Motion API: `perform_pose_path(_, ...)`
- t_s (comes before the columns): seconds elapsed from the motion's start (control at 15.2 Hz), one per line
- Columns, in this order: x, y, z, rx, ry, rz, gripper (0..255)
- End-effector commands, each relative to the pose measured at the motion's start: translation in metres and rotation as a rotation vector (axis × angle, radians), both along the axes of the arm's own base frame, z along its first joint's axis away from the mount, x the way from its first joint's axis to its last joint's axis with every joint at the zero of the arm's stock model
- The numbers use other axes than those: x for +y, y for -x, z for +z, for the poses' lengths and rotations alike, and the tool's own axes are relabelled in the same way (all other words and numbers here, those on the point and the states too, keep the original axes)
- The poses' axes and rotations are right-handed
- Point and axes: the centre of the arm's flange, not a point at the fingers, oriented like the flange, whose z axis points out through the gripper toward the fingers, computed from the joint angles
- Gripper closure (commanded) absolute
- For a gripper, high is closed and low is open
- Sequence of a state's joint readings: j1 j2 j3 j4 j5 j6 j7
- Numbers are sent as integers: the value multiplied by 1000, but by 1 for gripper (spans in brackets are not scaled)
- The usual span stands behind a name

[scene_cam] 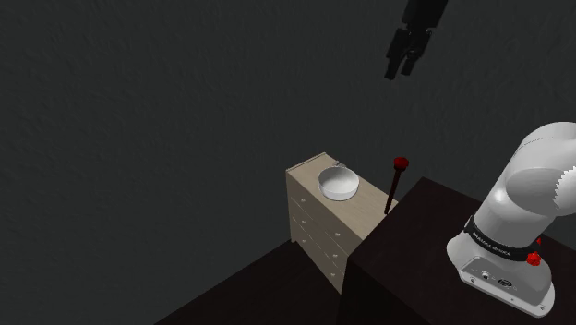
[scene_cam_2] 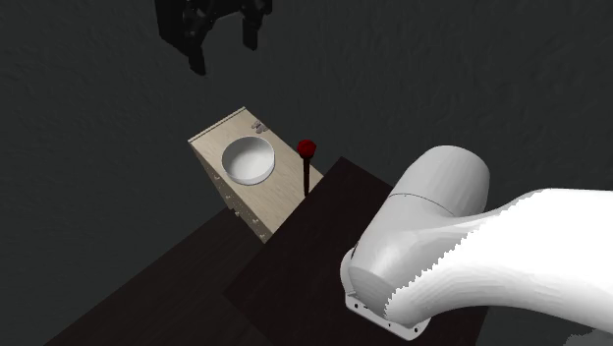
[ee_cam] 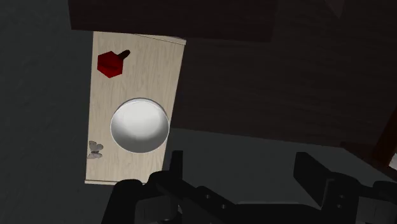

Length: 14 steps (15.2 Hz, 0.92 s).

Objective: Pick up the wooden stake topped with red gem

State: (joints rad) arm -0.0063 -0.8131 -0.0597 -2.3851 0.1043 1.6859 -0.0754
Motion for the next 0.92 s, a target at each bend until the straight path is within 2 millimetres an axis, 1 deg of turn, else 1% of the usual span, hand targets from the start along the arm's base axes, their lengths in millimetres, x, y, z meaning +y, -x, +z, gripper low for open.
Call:
perform_pose_path(0.0,0,0,0,0,0,0,0)
perform_pose_path(0.4,-20,2,-72,27,61,103,0)
perform_pose_path(0.86,-49,3,-155,58,133,223,0)
